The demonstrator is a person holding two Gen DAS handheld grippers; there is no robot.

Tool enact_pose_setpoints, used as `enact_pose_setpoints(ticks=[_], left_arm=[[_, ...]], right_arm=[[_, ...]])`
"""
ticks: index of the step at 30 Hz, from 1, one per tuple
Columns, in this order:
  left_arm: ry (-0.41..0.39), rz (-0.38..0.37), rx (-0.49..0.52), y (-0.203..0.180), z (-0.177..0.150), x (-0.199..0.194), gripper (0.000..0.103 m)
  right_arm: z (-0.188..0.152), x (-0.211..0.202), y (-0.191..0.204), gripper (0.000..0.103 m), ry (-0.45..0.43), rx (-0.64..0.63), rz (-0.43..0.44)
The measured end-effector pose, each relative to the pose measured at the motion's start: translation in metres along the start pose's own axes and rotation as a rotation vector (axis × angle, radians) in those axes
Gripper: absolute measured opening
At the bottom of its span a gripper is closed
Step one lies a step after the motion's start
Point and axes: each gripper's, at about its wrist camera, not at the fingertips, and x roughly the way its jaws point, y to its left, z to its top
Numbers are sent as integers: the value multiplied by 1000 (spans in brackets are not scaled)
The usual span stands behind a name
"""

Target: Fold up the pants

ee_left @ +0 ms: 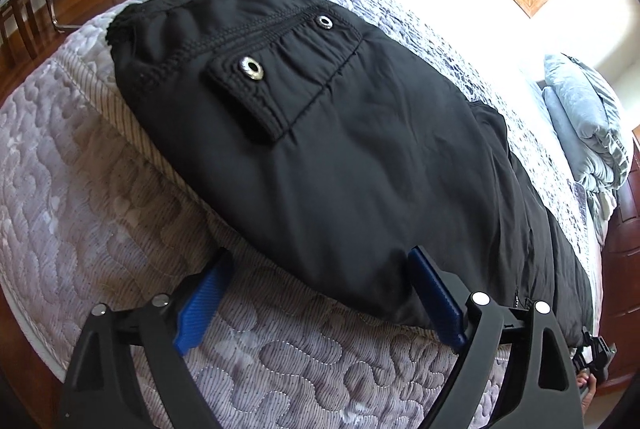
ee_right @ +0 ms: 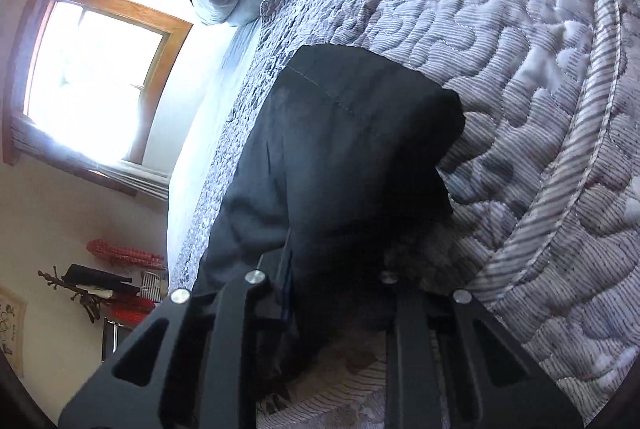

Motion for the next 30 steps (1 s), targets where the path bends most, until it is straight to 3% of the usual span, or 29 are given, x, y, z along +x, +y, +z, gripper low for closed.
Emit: enact_pose_setpoints(ticks=[5, 8, 16, 24, 30], left_arm=[[1, 0, -10, 1, 0, -2, 90], [0, -6, -16, 3, -1, -5, 90], [4, -26, -27, 11, -8, -13, 90], [6, -44, -37, 20, -13, -21, 90], [7, -57, -59, 32, -19, -27, 91]], right_arm=[[-4, -13, 57, 10, -55, -215, -152], [-12, -23, 102, 9, -95, -360, -200], [-71, -28, 220, 9, -122, -775, -228], [-164, -1, 291, 9, -46, -1096, -190], [-218, 38, 298, 9, 95, -1206, -155]])
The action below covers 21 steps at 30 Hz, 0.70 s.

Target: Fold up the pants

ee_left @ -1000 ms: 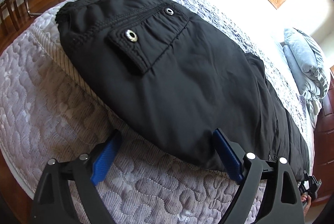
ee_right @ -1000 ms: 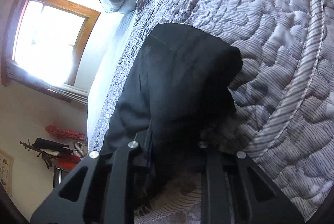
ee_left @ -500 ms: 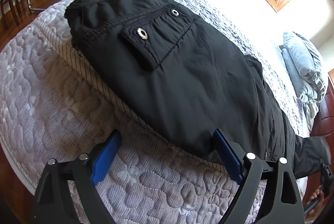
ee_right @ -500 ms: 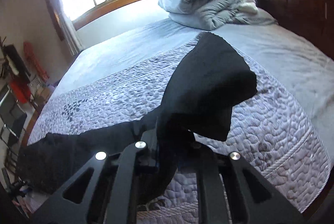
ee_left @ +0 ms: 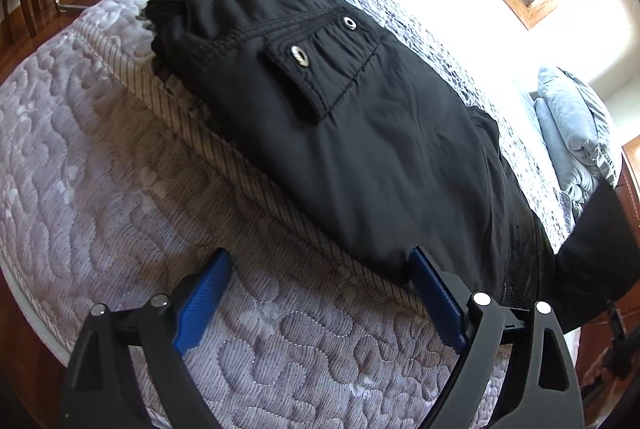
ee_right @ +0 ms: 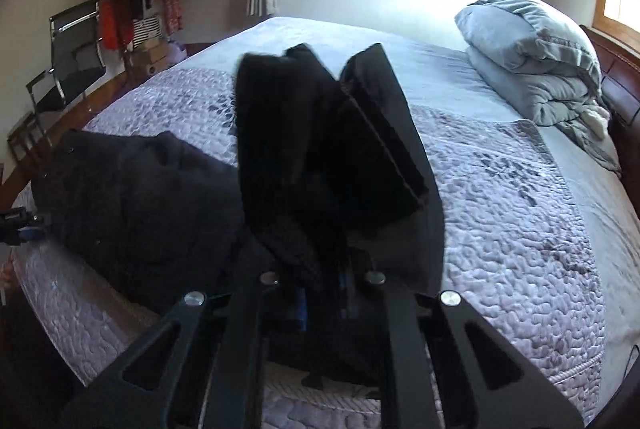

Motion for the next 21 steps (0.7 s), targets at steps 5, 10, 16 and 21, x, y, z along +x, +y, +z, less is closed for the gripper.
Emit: enact_pose_setpoints(ticks=[5, 10, 16, 21], left_arm=[[-1, -4, 0, 4, -3, -4, 91], [-2, -4, 5, 5, -4, -5, 92], [-7, 4, 10, 2, -5, -3, 94], [-2, -1, 17, -2, -5, -1, 95]], right_arm=[[-23, 35, 39, 9, 96, -68, 50], [-47, 57, 62, 12, 137, -121, 28], [-48, 66, 63, 15, 147, -77, 55], [-51, 57, 79, 51, 194, -207, 34]])
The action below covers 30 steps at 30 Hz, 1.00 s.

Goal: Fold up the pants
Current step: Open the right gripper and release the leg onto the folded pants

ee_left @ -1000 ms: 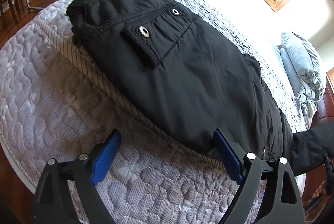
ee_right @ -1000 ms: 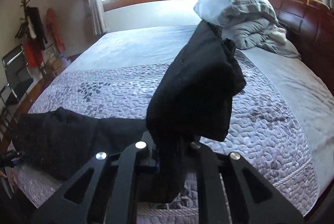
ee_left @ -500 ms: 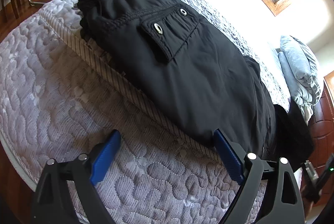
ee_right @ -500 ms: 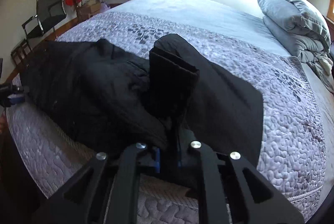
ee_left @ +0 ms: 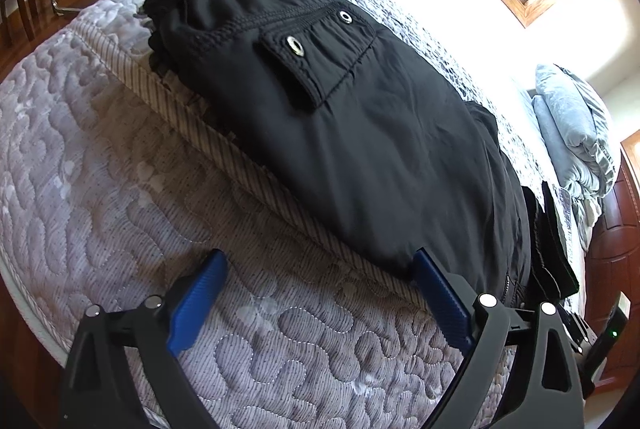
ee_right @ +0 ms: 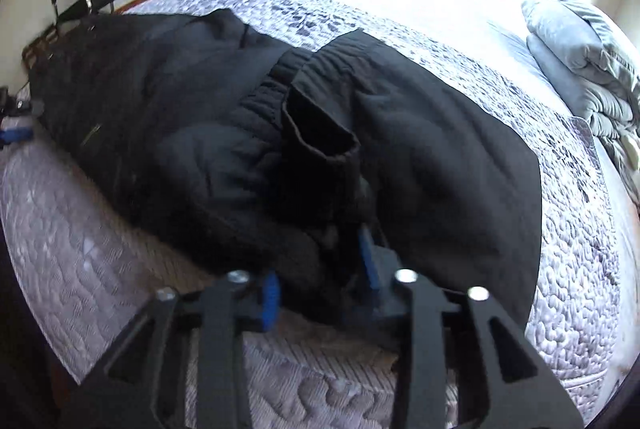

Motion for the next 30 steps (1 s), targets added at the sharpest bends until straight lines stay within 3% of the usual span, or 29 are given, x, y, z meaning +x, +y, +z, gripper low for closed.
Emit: enact_pose_setpoints(ticks=[2, 7, 11, 14, 18, 21, 25, 30], left_arm=[[3, -6, -5, 0, 0, 1, 95], [-2, -6, -10, 0, 0, 1, 95], [-5, -10, -9, 1, -2, 0, 95], [-5, -19, -17, 2, -3, -1, 95], [-2, -25, -23, 4, -2, -1, 95], [2, -26, -21, 4, -2, 0, 96], [0, -31, -21, 6, -3, 1, 97], [0, -24, -16, 4, -2, 3, 98]], right_arm=[[-7, -14, 1, 66, -19, -7, 60], [-13, -56, -5, 66, -115, 79, 186], [-4, -58, 1, 66, -137, 61, 160], [10, -36, 6, 54, -105, 52, 153], [18, -14, -5, 39, -64, 133, 160], [17, -6, -21, 16, -44, 214, 211], [11, -22, -33, 12, -77, 268, 268], [18, -54, -25, 12, -122, 218, 298]])
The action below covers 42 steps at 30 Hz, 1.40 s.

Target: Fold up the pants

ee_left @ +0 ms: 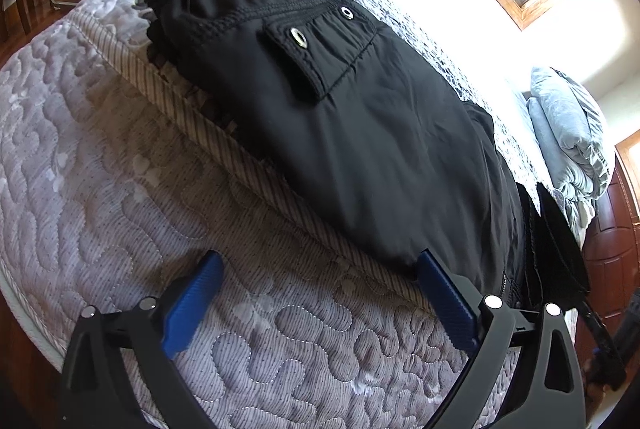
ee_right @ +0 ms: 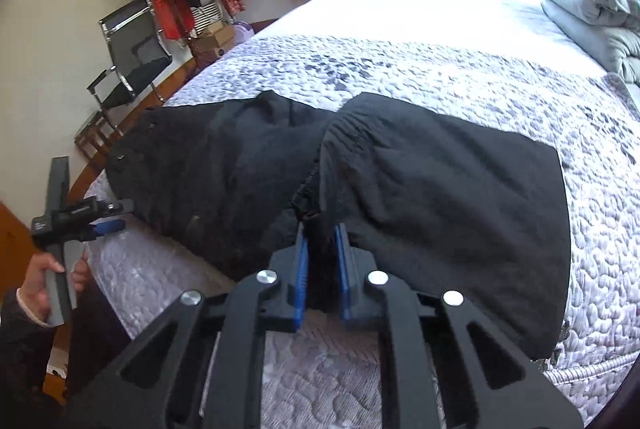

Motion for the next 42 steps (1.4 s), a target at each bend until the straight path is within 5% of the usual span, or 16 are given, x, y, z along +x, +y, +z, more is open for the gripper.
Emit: enact_pose_setpoints(ticks=[11, 15, 20, 28, 32, 42], left_arm=[[4, -27, -47, 2, 5, -2, 98], [3, -53, -101, 8, 8, -4, 98], [-12, -68, -143, 14, 17, -11, 98], [-47, -67, -187, 24, 38, -16, 98], [-25, -87, -233, 30, 46, -5, 98], [-29, -112, -301, 34, 56, 20, 98]], right_arm=[[-24, 54, 19, 12, 129, -75, -50], [-28, 53, 17, 27, 121, -57, -22], [-25, 35, 15, 38, 98, -25, 13], [-30, -28, -11, 39, -15, 119, 98], [-36, -55, -36, 51, -61, 177, 26], [-57, -72, -85, 51, -87, 294, -72]])
